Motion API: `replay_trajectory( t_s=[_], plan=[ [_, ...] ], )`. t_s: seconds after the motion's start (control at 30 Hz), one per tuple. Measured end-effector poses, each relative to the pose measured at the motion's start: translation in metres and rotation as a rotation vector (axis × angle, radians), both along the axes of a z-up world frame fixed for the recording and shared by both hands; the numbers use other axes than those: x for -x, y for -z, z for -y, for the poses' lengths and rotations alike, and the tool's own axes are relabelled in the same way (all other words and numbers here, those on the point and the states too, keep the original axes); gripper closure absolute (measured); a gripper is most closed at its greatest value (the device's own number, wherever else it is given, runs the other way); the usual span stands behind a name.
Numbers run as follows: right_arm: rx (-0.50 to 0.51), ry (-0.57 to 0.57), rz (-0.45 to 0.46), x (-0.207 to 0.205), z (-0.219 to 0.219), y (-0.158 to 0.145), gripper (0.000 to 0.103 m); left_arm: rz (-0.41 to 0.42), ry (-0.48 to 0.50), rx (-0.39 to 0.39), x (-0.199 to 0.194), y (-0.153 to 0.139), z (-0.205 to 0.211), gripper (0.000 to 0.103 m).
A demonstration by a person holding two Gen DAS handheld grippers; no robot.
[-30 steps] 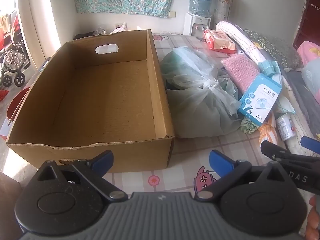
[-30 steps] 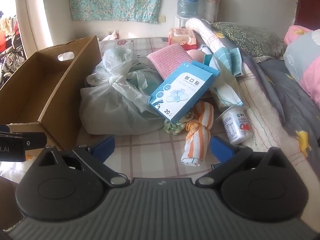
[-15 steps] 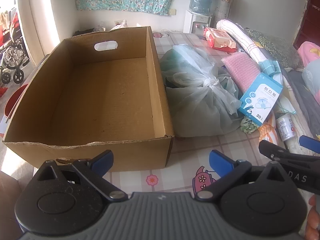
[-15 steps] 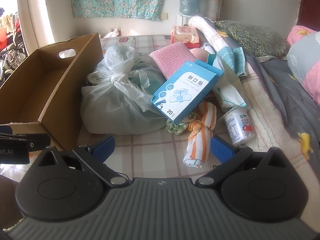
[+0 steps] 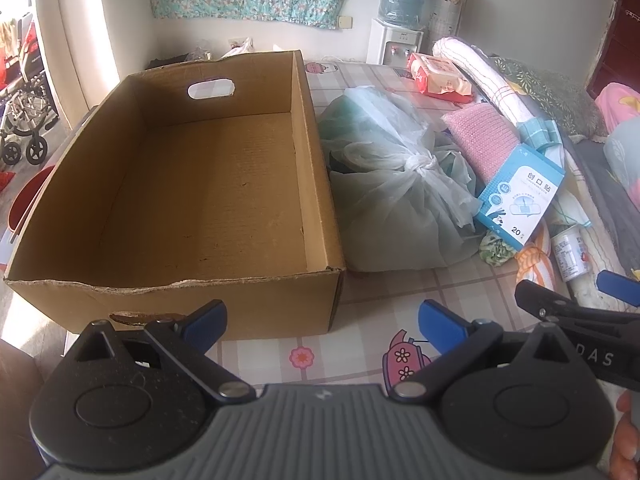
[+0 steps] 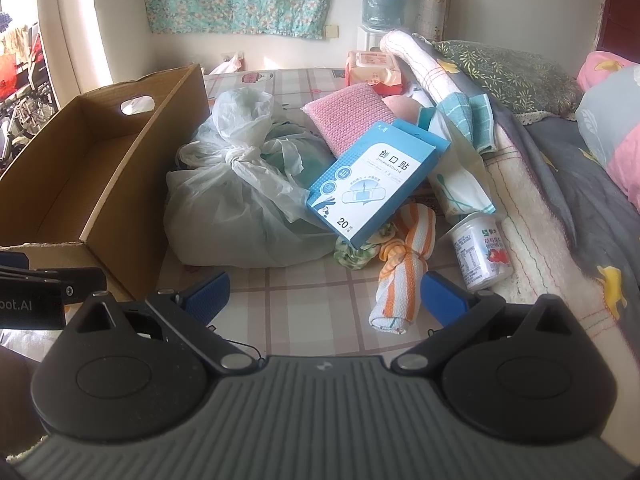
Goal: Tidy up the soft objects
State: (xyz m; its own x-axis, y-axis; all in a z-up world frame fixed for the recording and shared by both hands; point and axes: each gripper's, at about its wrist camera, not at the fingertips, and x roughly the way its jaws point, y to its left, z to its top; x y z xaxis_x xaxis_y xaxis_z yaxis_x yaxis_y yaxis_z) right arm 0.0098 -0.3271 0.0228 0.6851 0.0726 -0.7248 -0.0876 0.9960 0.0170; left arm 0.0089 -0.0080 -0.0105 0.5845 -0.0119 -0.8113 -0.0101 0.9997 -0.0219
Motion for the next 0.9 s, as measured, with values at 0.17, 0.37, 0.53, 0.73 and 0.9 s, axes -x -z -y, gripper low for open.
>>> replay_trajectory(
  t_s=[0.17,0.37,0.53,0.73,0.9],
  plan=[
    [-0.001,-0.005,-0.009,0.0000,-0.0009,0.0003,0.001,-0.003,0.001,-0.001,0.0004,0.0001,0.0012,0.001],
    [0.001,-0.011,-0.018,-0.0003,-0.0022,0.0013,0.001,-0.011,-0.003,0.004,0.0007,0.0019,0.0008,0.001],
    [0.003,-0.019,-0.024,-0.0023,-0.0039,0.0023,0.001,-0.021,-0.007,0.010,-0.0001,0.0033,-0.0021,0.001],
    [0.000,-0.023,-0.024,-0.0028,-0.0050,0.0016,0.001,-0.024,-0.014,0.016,-0.0008,0.0023,-0.0051,0.001],
    [0.000,-0.024,-0.027,-0.0031,-0.0058,0.0025,0.001,-0.029,-0.017,0.017,-0.0014,0.0026,-0.0069,0.001]
  ],
)
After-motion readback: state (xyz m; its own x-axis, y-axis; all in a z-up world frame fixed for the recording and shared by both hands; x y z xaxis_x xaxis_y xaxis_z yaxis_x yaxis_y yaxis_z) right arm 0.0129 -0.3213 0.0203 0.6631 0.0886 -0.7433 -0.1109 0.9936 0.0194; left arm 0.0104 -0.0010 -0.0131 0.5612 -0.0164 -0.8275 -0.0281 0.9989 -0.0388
